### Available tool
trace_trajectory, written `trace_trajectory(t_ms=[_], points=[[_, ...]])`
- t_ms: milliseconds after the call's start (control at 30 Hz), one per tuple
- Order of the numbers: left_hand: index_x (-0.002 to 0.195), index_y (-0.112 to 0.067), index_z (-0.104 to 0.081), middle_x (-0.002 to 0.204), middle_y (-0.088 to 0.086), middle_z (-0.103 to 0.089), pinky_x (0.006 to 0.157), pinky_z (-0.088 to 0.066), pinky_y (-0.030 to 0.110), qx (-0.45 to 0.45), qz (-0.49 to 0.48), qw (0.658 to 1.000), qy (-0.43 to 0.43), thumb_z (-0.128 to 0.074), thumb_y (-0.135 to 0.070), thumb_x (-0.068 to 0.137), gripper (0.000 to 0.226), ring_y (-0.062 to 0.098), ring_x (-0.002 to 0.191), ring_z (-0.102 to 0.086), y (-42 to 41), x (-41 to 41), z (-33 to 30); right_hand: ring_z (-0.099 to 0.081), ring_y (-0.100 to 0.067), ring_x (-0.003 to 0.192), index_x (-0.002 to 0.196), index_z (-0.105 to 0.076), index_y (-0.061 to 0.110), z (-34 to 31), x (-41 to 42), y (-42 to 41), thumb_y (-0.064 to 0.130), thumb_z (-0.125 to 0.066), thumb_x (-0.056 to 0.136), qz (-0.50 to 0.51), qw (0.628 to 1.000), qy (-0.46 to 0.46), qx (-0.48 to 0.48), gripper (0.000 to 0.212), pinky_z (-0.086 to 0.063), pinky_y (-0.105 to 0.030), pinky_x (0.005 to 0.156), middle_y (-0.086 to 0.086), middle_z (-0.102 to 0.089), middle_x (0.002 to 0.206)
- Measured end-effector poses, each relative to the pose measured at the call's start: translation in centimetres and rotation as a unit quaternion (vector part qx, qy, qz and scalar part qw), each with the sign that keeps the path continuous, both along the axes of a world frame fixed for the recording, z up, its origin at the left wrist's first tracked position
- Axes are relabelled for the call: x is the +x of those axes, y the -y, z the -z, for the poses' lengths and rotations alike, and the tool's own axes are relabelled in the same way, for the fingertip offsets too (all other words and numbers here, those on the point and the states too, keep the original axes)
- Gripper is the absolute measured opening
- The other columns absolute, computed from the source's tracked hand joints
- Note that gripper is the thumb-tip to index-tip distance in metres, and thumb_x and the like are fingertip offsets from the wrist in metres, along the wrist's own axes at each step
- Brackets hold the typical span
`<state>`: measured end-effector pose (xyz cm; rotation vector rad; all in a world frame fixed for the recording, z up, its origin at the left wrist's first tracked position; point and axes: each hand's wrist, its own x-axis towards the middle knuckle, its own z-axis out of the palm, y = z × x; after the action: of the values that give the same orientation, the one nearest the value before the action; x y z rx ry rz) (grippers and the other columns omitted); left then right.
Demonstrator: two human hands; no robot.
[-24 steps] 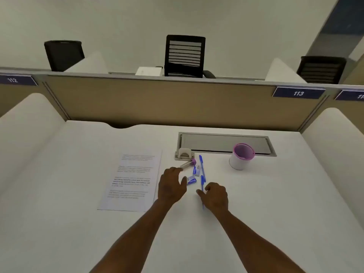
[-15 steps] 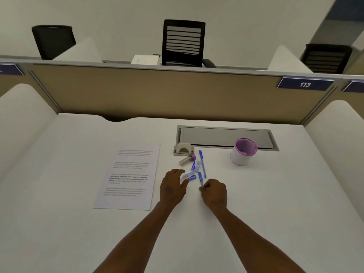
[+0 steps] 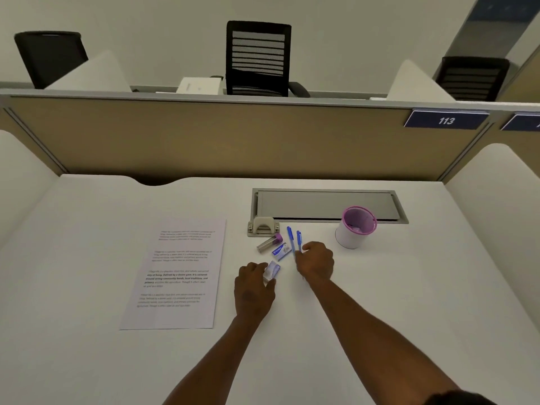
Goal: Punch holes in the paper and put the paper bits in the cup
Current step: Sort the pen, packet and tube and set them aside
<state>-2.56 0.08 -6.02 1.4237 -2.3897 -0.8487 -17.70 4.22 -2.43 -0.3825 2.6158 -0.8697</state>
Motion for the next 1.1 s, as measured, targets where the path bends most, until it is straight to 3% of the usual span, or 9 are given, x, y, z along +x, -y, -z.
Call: trace_trajectory(t_ms=[367,467,533,667,833,967,1100], points=[[0.126,-0.019,-0.062,0.120,-0.002,-0.064,0.088,-0.043,0.024,0.029,-0.022,0.999,-0.011,-0.070,-0.040,0.088,0.044,0.016,0.108,-0.055,0.7,-0.1,0.0,-0.070,-0.021,0.084,0.101,-0.073,0.009,1.0,-0.1,0.8,0.027,-0.075,0.083,-0.006,1.000,0.003,0.028,0.026,-0.054,-0.027,0.074,-0.007,-0.074,0.094],[0.121,-0.014,-0.065,0.115,0.003,-0.066,0.081,-0.045,0.020,0.075,-0.061,0.992,-0.083,-0.076,-0.035,0.084,0.043,0.017,0.099,-0.060,-0.5,-0.8,-1.0,-0.068,-0.020,0.074,0.092,-0.075,0.010,1.0,0.1,-0.9,0.024,-0.075,0.083,0.060,0.992,0.074,-0.078,0.016,-0.058,-0.032,0.074,-0.006,-0.074,0.084],[0.118,-0.013,-0.066,0.113,0.003,-0.069,0.077,-0.046,0.017,0.112,-0.083,0.982,-0.127,-0.079,-0.031,0.082,0.043,0.014,0.091,-0.062,-1.7,-1.4,-1.6,-0.066,-0.019,0.067,0.086,-0.074,0.012,0.8,0.6,-3.1,0.022,-0.073,0.085,0.086,0.970,0.170,-0.153,0.010,-0.059,-0.036,0.074,-0.007,-0.072,0.078],[0.114,-0.021,-0.064,0.104,-0.004,-0.070,0.068,-0.047,0.010,0.209,-0.072,0.961,-0.164,-0.082,-0.036,0.079,0.042,0.011,0.089,-0.067,-4.8,-2.9,-2.4,-0.072,-0.026,0.080,0.091,-0.071,0.007,0.2,1.2,-9.1,0.012,-0.069,0.088,0.104,0.920,0.295,-0.236,0.006,-0.060,-0.037,0.077,-0.015,-0.073,0.084],[0.122,-0.035,-0.055,0.088,-0.011,-0.065,0.060,-0.044,0.010,0.256,0.013,0.952,-0.170,-0.079,-0.047,0.079,0.051,0.004,0.075,-0.063,-9.4,-6.8,-3.2,-0.070,-0.034,0.080,0.091,-0.072,0.006,-0.5,-1.8,-15.1,0.004,-0.068,0.085,0.157,0.932,0.238,-0.224,0.007,-0.060,-0.045,0.080,-0.020,-0.073,0.085],[0.117,-0.026,-0.066,0.096,-0.003,-0.073,0.069,-0.053,0.020,0.237,0.067,0.954,-0.174,-0.077,-0.045,0.081,0.041,0.011,0.079,-0.066,-12.5,-11.5,-3.7,-0.068,-0.035,0.076,0.091,-0.074,0.006,-0.7,-6.9,-17.6,0.007,-0.073,0.082,0.170,0.955,0.179,-0.165,0.009,-0.059,-0.050,0.082,-0.018,-0.072,0.085],[0.108,-0.017,-0.073,0.103,0.000,-0.075,0.078,-0.052,0.020,0.216,0.033,0.958,-0.186,-0.074,-0.037,0.087,0.029,0.013,0.089,-0.069,-14.0,-16.2,-3.6,-0.068,-0.026,0.076,0.091,-0.076,0.007,-0.7,-11.9,-17.6,0.016,-0.078,0.079,0.157,0.973,0.137,-0.097,0.015,-0.058,-0.041,0.083,-0.010,-0.073,0.084]])
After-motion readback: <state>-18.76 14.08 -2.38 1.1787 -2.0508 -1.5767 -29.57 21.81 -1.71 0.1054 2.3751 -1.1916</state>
